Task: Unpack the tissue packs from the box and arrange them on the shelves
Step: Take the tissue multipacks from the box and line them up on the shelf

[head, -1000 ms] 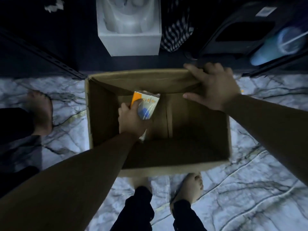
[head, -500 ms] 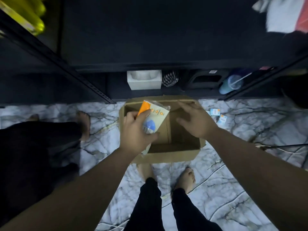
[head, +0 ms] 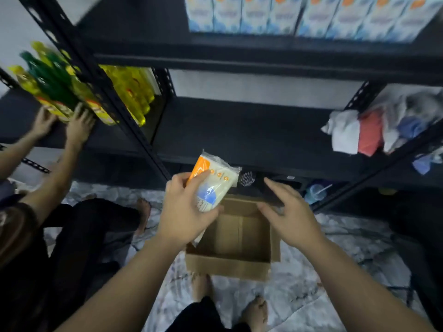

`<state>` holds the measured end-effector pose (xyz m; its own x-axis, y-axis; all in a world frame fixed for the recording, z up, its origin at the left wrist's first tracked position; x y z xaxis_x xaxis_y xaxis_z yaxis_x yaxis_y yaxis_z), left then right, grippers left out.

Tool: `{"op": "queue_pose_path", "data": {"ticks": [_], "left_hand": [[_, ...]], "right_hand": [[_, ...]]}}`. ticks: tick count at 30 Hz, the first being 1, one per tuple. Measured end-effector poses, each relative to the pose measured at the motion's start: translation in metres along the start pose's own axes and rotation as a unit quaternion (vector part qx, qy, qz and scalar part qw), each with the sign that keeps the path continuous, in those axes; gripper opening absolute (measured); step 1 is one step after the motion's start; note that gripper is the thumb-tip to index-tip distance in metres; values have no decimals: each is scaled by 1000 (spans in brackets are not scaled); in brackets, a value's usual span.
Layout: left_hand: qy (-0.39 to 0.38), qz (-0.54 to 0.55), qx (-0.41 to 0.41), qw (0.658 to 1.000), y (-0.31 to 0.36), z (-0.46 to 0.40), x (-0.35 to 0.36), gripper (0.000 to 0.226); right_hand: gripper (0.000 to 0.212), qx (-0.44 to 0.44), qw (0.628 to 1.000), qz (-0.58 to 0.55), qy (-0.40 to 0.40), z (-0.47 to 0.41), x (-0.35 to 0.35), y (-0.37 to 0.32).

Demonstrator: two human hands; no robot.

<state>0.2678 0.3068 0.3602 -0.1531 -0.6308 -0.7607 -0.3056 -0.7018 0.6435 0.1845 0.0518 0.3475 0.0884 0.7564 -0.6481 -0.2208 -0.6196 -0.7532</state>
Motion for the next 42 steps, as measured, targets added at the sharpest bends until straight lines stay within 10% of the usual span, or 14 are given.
{"op": "queue_pose_path", "data": {"ticks": [10,19,27,42], "left_hand": [[74,-16,30,997,51,-60,-98,89],[127,-4,77,989,47,-163,-178,86],[125,-18,110,986,42,-259,-230,85],[-146,-179,113,966,22,-371,-247,71]], "right_hand": [[58,-126,990,42,54,-52,-65,-94],[44,-252,924,91,272,-149,-91,-191],[61,-189,891,203,360,-248,-91,-235],[66,-171,832,312,425,-270,-78,-224]]}}
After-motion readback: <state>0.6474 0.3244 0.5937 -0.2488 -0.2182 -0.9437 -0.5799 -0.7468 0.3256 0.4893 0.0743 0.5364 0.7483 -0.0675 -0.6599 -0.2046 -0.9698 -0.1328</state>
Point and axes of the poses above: each hand's wrist, its own z-axis away from the middle knuckle, its own x-axis out of the palm, y = z × x, the point moved 2 cm from there along -z, towards the middle knuckle, and after that the axes turned 2 degrees about -y, right-handed, at the moved point
